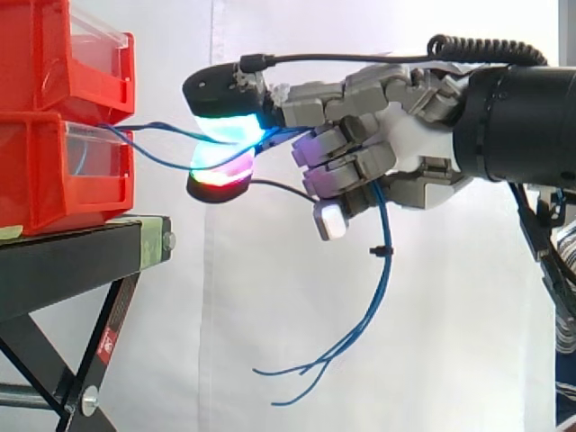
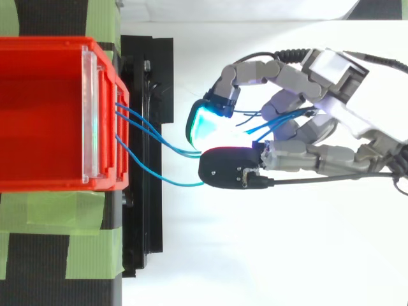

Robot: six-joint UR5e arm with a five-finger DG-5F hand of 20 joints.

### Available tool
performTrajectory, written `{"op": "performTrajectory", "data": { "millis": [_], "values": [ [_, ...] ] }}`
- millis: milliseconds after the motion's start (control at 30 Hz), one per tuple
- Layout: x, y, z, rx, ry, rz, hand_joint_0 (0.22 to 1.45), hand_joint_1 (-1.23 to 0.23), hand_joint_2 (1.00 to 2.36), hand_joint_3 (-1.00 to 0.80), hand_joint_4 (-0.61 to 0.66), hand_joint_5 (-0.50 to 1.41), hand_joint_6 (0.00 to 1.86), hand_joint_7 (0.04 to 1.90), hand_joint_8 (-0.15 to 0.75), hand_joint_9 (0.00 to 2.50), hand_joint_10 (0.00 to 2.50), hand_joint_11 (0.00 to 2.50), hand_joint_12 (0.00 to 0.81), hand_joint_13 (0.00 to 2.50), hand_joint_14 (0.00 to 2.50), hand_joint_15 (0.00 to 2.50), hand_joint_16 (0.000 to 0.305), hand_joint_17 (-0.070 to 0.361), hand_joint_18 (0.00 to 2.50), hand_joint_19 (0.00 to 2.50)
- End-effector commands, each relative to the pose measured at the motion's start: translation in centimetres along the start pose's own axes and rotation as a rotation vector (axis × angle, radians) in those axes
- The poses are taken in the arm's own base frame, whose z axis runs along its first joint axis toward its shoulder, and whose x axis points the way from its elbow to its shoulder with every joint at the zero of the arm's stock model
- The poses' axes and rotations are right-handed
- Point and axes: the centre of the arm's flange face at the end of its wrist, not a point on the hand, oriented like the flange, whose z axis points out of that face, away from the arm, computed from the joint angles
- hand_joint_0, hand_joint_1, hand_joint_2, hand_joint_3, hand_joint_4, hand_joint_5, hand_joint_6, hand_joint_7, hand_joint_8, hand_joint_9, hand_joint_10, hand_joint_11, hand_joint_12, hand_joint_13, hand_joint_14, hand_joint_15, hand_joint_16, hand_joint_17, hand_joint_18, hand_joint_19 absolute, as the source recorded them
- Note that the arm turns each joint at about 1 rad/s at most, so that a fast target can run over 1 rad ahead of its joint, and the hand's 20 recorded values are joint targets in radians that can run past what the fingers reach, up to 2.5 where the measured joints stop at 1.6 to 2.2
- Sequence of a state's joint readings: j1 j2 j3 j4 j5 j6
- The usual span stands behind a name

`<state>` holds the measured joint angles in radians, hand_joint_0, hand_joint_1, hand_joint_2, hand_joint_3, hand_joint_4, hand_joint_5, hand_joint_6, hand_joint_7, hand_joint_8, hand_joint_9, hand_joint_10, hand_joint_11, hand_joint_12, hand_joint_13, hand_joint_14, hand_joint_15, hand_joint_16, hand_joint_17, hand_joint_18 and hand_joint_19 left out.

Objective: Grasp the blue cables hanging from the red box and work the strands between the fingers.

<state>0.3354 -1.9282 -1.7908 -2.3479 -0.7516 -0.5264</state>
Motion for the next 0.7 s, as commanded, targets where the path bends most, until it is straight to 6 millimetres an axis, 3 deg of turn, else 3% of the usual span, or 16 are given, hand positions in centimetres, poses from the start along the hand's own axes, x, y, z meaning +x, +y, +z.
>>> {"op": "performTrajectory", "data": {
  "millis": [0,67,100,133,200,400,467,533,667],
  "values": [
    [-0.86,0.73,0.06,0.000,-0.004,-0.001,1.05,-0.65,1.01,-0.04,0.29,0.29,0.46,1.25,0.532,1.78,2.50,2.50,0.684,1.96,2.50,1.71,0.243,0.182,2.50,0.60],
    [-1.25,0.99,0.12,0.000,-0.009,-0.001,0.95,-0.62,1.02,-0.07,0.32,0.33,0.28,1.31,0.532,1.78,2.50,2.50,0.684,1.96,2.50,1.71,0.243,0.182,2.50,0.60],
    [-1.29,1.05,0.11,0.000,-0.009,-0.001,0.87,-0.61,1.11,-0.15,0.33,0.34,0.24,1.31,0.532,1.78,2.50,2.50,0.684,1.96,2.50,1.71,0.243,0.182,2.50,0.60],
    [-1.18,0.99,0.06,0.002,-0.007,-0.001,0.86,-0.62,1.00,-0.19,0.34,0.33,0.19,1.33,0.532,1.78,2.50,2.50,0.684,1.96,2.50,1.71,0.243,0.182,2.50,0.60],
    [-1.18,0.99,0.06,0.002,-0.007,-0.003,0.86,-0.63,1.00,-0.26,0.34,0.32,0.17,1.34,0.532,1.78,2.50,2.50,0.684,1.96,2.50,1.71,0.243,0.182,2.50,0.60],
    [-1.31,0.93,0.14,0.002,-0.009,-0.005,0.91,-0.74,1.02,-0.30,0.29,0.22,0.27,1.32,0.532,1.78,2.50,2.50,0.684,1.96,2.50,1.71,0.243,0.182,2.50,0.60],
    [-1.40,0.89,0.18,0.003,-0.011,-0.005,0.85,-0.75,1.02,-0.50,0.27,0.18,0.28,1.32,0.532,1.78,2.50,2.50,0.684,1.96,2.50,1.71,0.243,0.182,2.50,0.60],
    [-1.43,0.87,0.18,0.005,-0.014,-0.005,0.83,-0.76,1.01,-0.59,0.27,0.16,0.29,1.33,0.532,1.78,2.50,2.50,0.684,1.96,2.50,1.71,0.243,0.182,2.50,0.60],
    [-1.43,0.87,0.18,0.005,-0.014,-0.006,0.90,-0.78,1.02,-0.50,0.27,0.15,0.36,1.30,0.532,1.78,2.50,2.50,0.684,1.96,2.50,1.71,0.243,0.182,2.50,0.60]
  ]
}}
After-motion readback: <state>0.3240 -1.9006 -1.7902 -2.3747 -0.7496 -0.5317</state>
